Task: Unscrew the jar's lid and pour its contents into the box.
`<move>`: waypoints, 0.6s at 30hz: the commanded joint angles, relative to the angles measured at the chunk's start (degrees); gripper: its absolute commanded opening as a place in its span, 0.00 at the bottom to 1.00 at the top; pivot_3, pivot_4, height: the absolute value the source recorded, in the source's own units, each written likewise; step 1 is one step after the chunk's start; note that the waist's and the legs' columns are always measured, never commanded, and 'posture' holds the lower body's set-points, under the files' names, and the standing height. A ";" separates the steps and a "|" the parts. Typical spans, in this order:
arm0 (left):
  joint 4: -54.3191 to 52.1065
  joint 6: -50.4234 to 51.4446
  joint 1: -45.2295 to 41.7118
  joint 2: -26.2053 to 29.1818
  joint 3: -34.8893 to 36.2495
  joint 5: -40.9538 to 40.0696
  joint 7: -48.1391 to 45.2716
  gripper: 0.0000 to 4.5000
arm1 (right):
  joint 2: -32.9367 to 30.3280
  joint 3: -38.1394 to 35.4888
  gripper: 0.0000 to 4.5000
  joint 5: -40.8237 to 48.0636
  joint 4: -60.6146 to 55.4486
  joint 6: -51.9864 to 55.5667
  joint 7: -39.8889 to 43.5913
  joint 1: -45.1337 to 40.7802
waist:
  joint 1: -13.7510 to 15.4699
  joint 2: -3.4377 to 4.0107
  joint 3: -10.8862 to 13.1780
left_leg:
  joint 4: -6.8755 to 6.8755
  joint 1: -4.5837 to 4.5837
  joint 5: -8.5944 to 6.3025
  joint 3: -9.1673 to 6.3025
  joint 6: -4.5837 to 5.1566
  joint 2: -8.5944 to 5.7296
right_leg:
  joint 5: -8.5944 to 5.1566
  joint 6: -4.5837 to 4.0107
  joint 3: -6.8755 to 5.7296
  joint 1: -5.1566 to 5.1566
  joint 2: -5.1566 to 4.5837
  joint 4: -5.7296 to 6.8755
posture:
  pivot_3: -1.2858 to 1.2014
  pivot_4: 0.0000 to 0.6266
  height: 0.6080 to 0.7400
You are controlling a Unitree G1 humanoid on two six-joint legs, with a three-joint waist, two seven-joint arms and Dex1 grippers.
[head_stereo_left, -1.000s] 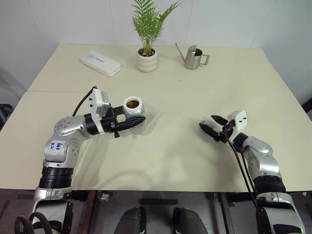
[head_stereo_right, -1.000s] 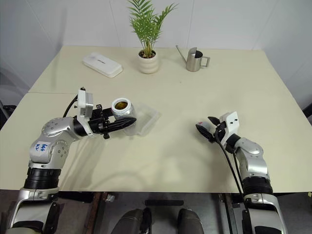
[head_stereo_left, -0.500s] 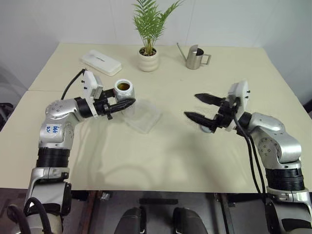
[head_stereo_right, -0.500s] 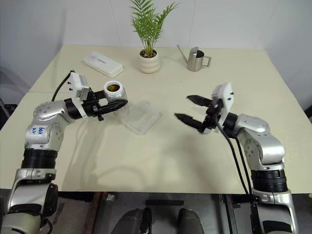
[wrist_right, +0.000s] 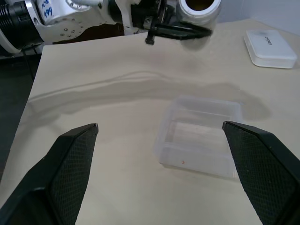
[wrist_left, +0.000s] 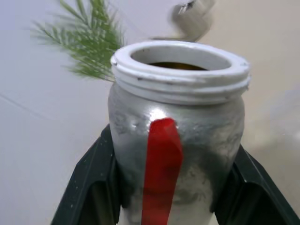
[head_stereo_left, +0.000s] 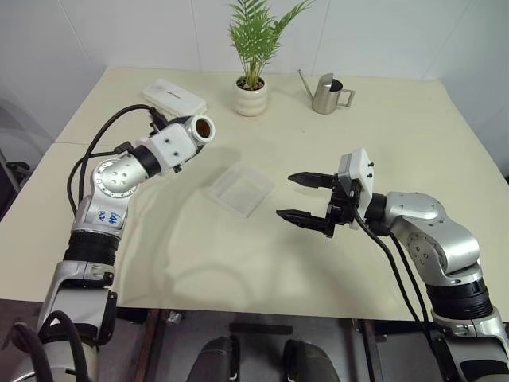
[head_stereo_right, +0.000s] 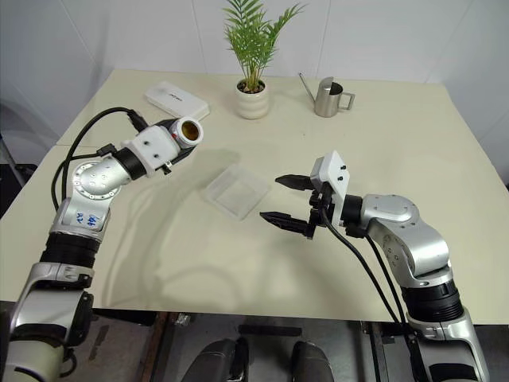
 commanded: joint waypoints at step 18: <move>10.55 8.37 -17.44 5.79 -35.44 68.24 65.59 0.43 | 4.43 -0.78 1.00 1.05 0.61 -0.46 -1.22 -2.42 | -0.12 -0.10 -0.01 | 0.00 -0.34 -0.14 0.78 0.23 0.06 | 0.01 0.02 0.42 -0.97 -0.08 0.67 | 0.52 0.24 1.00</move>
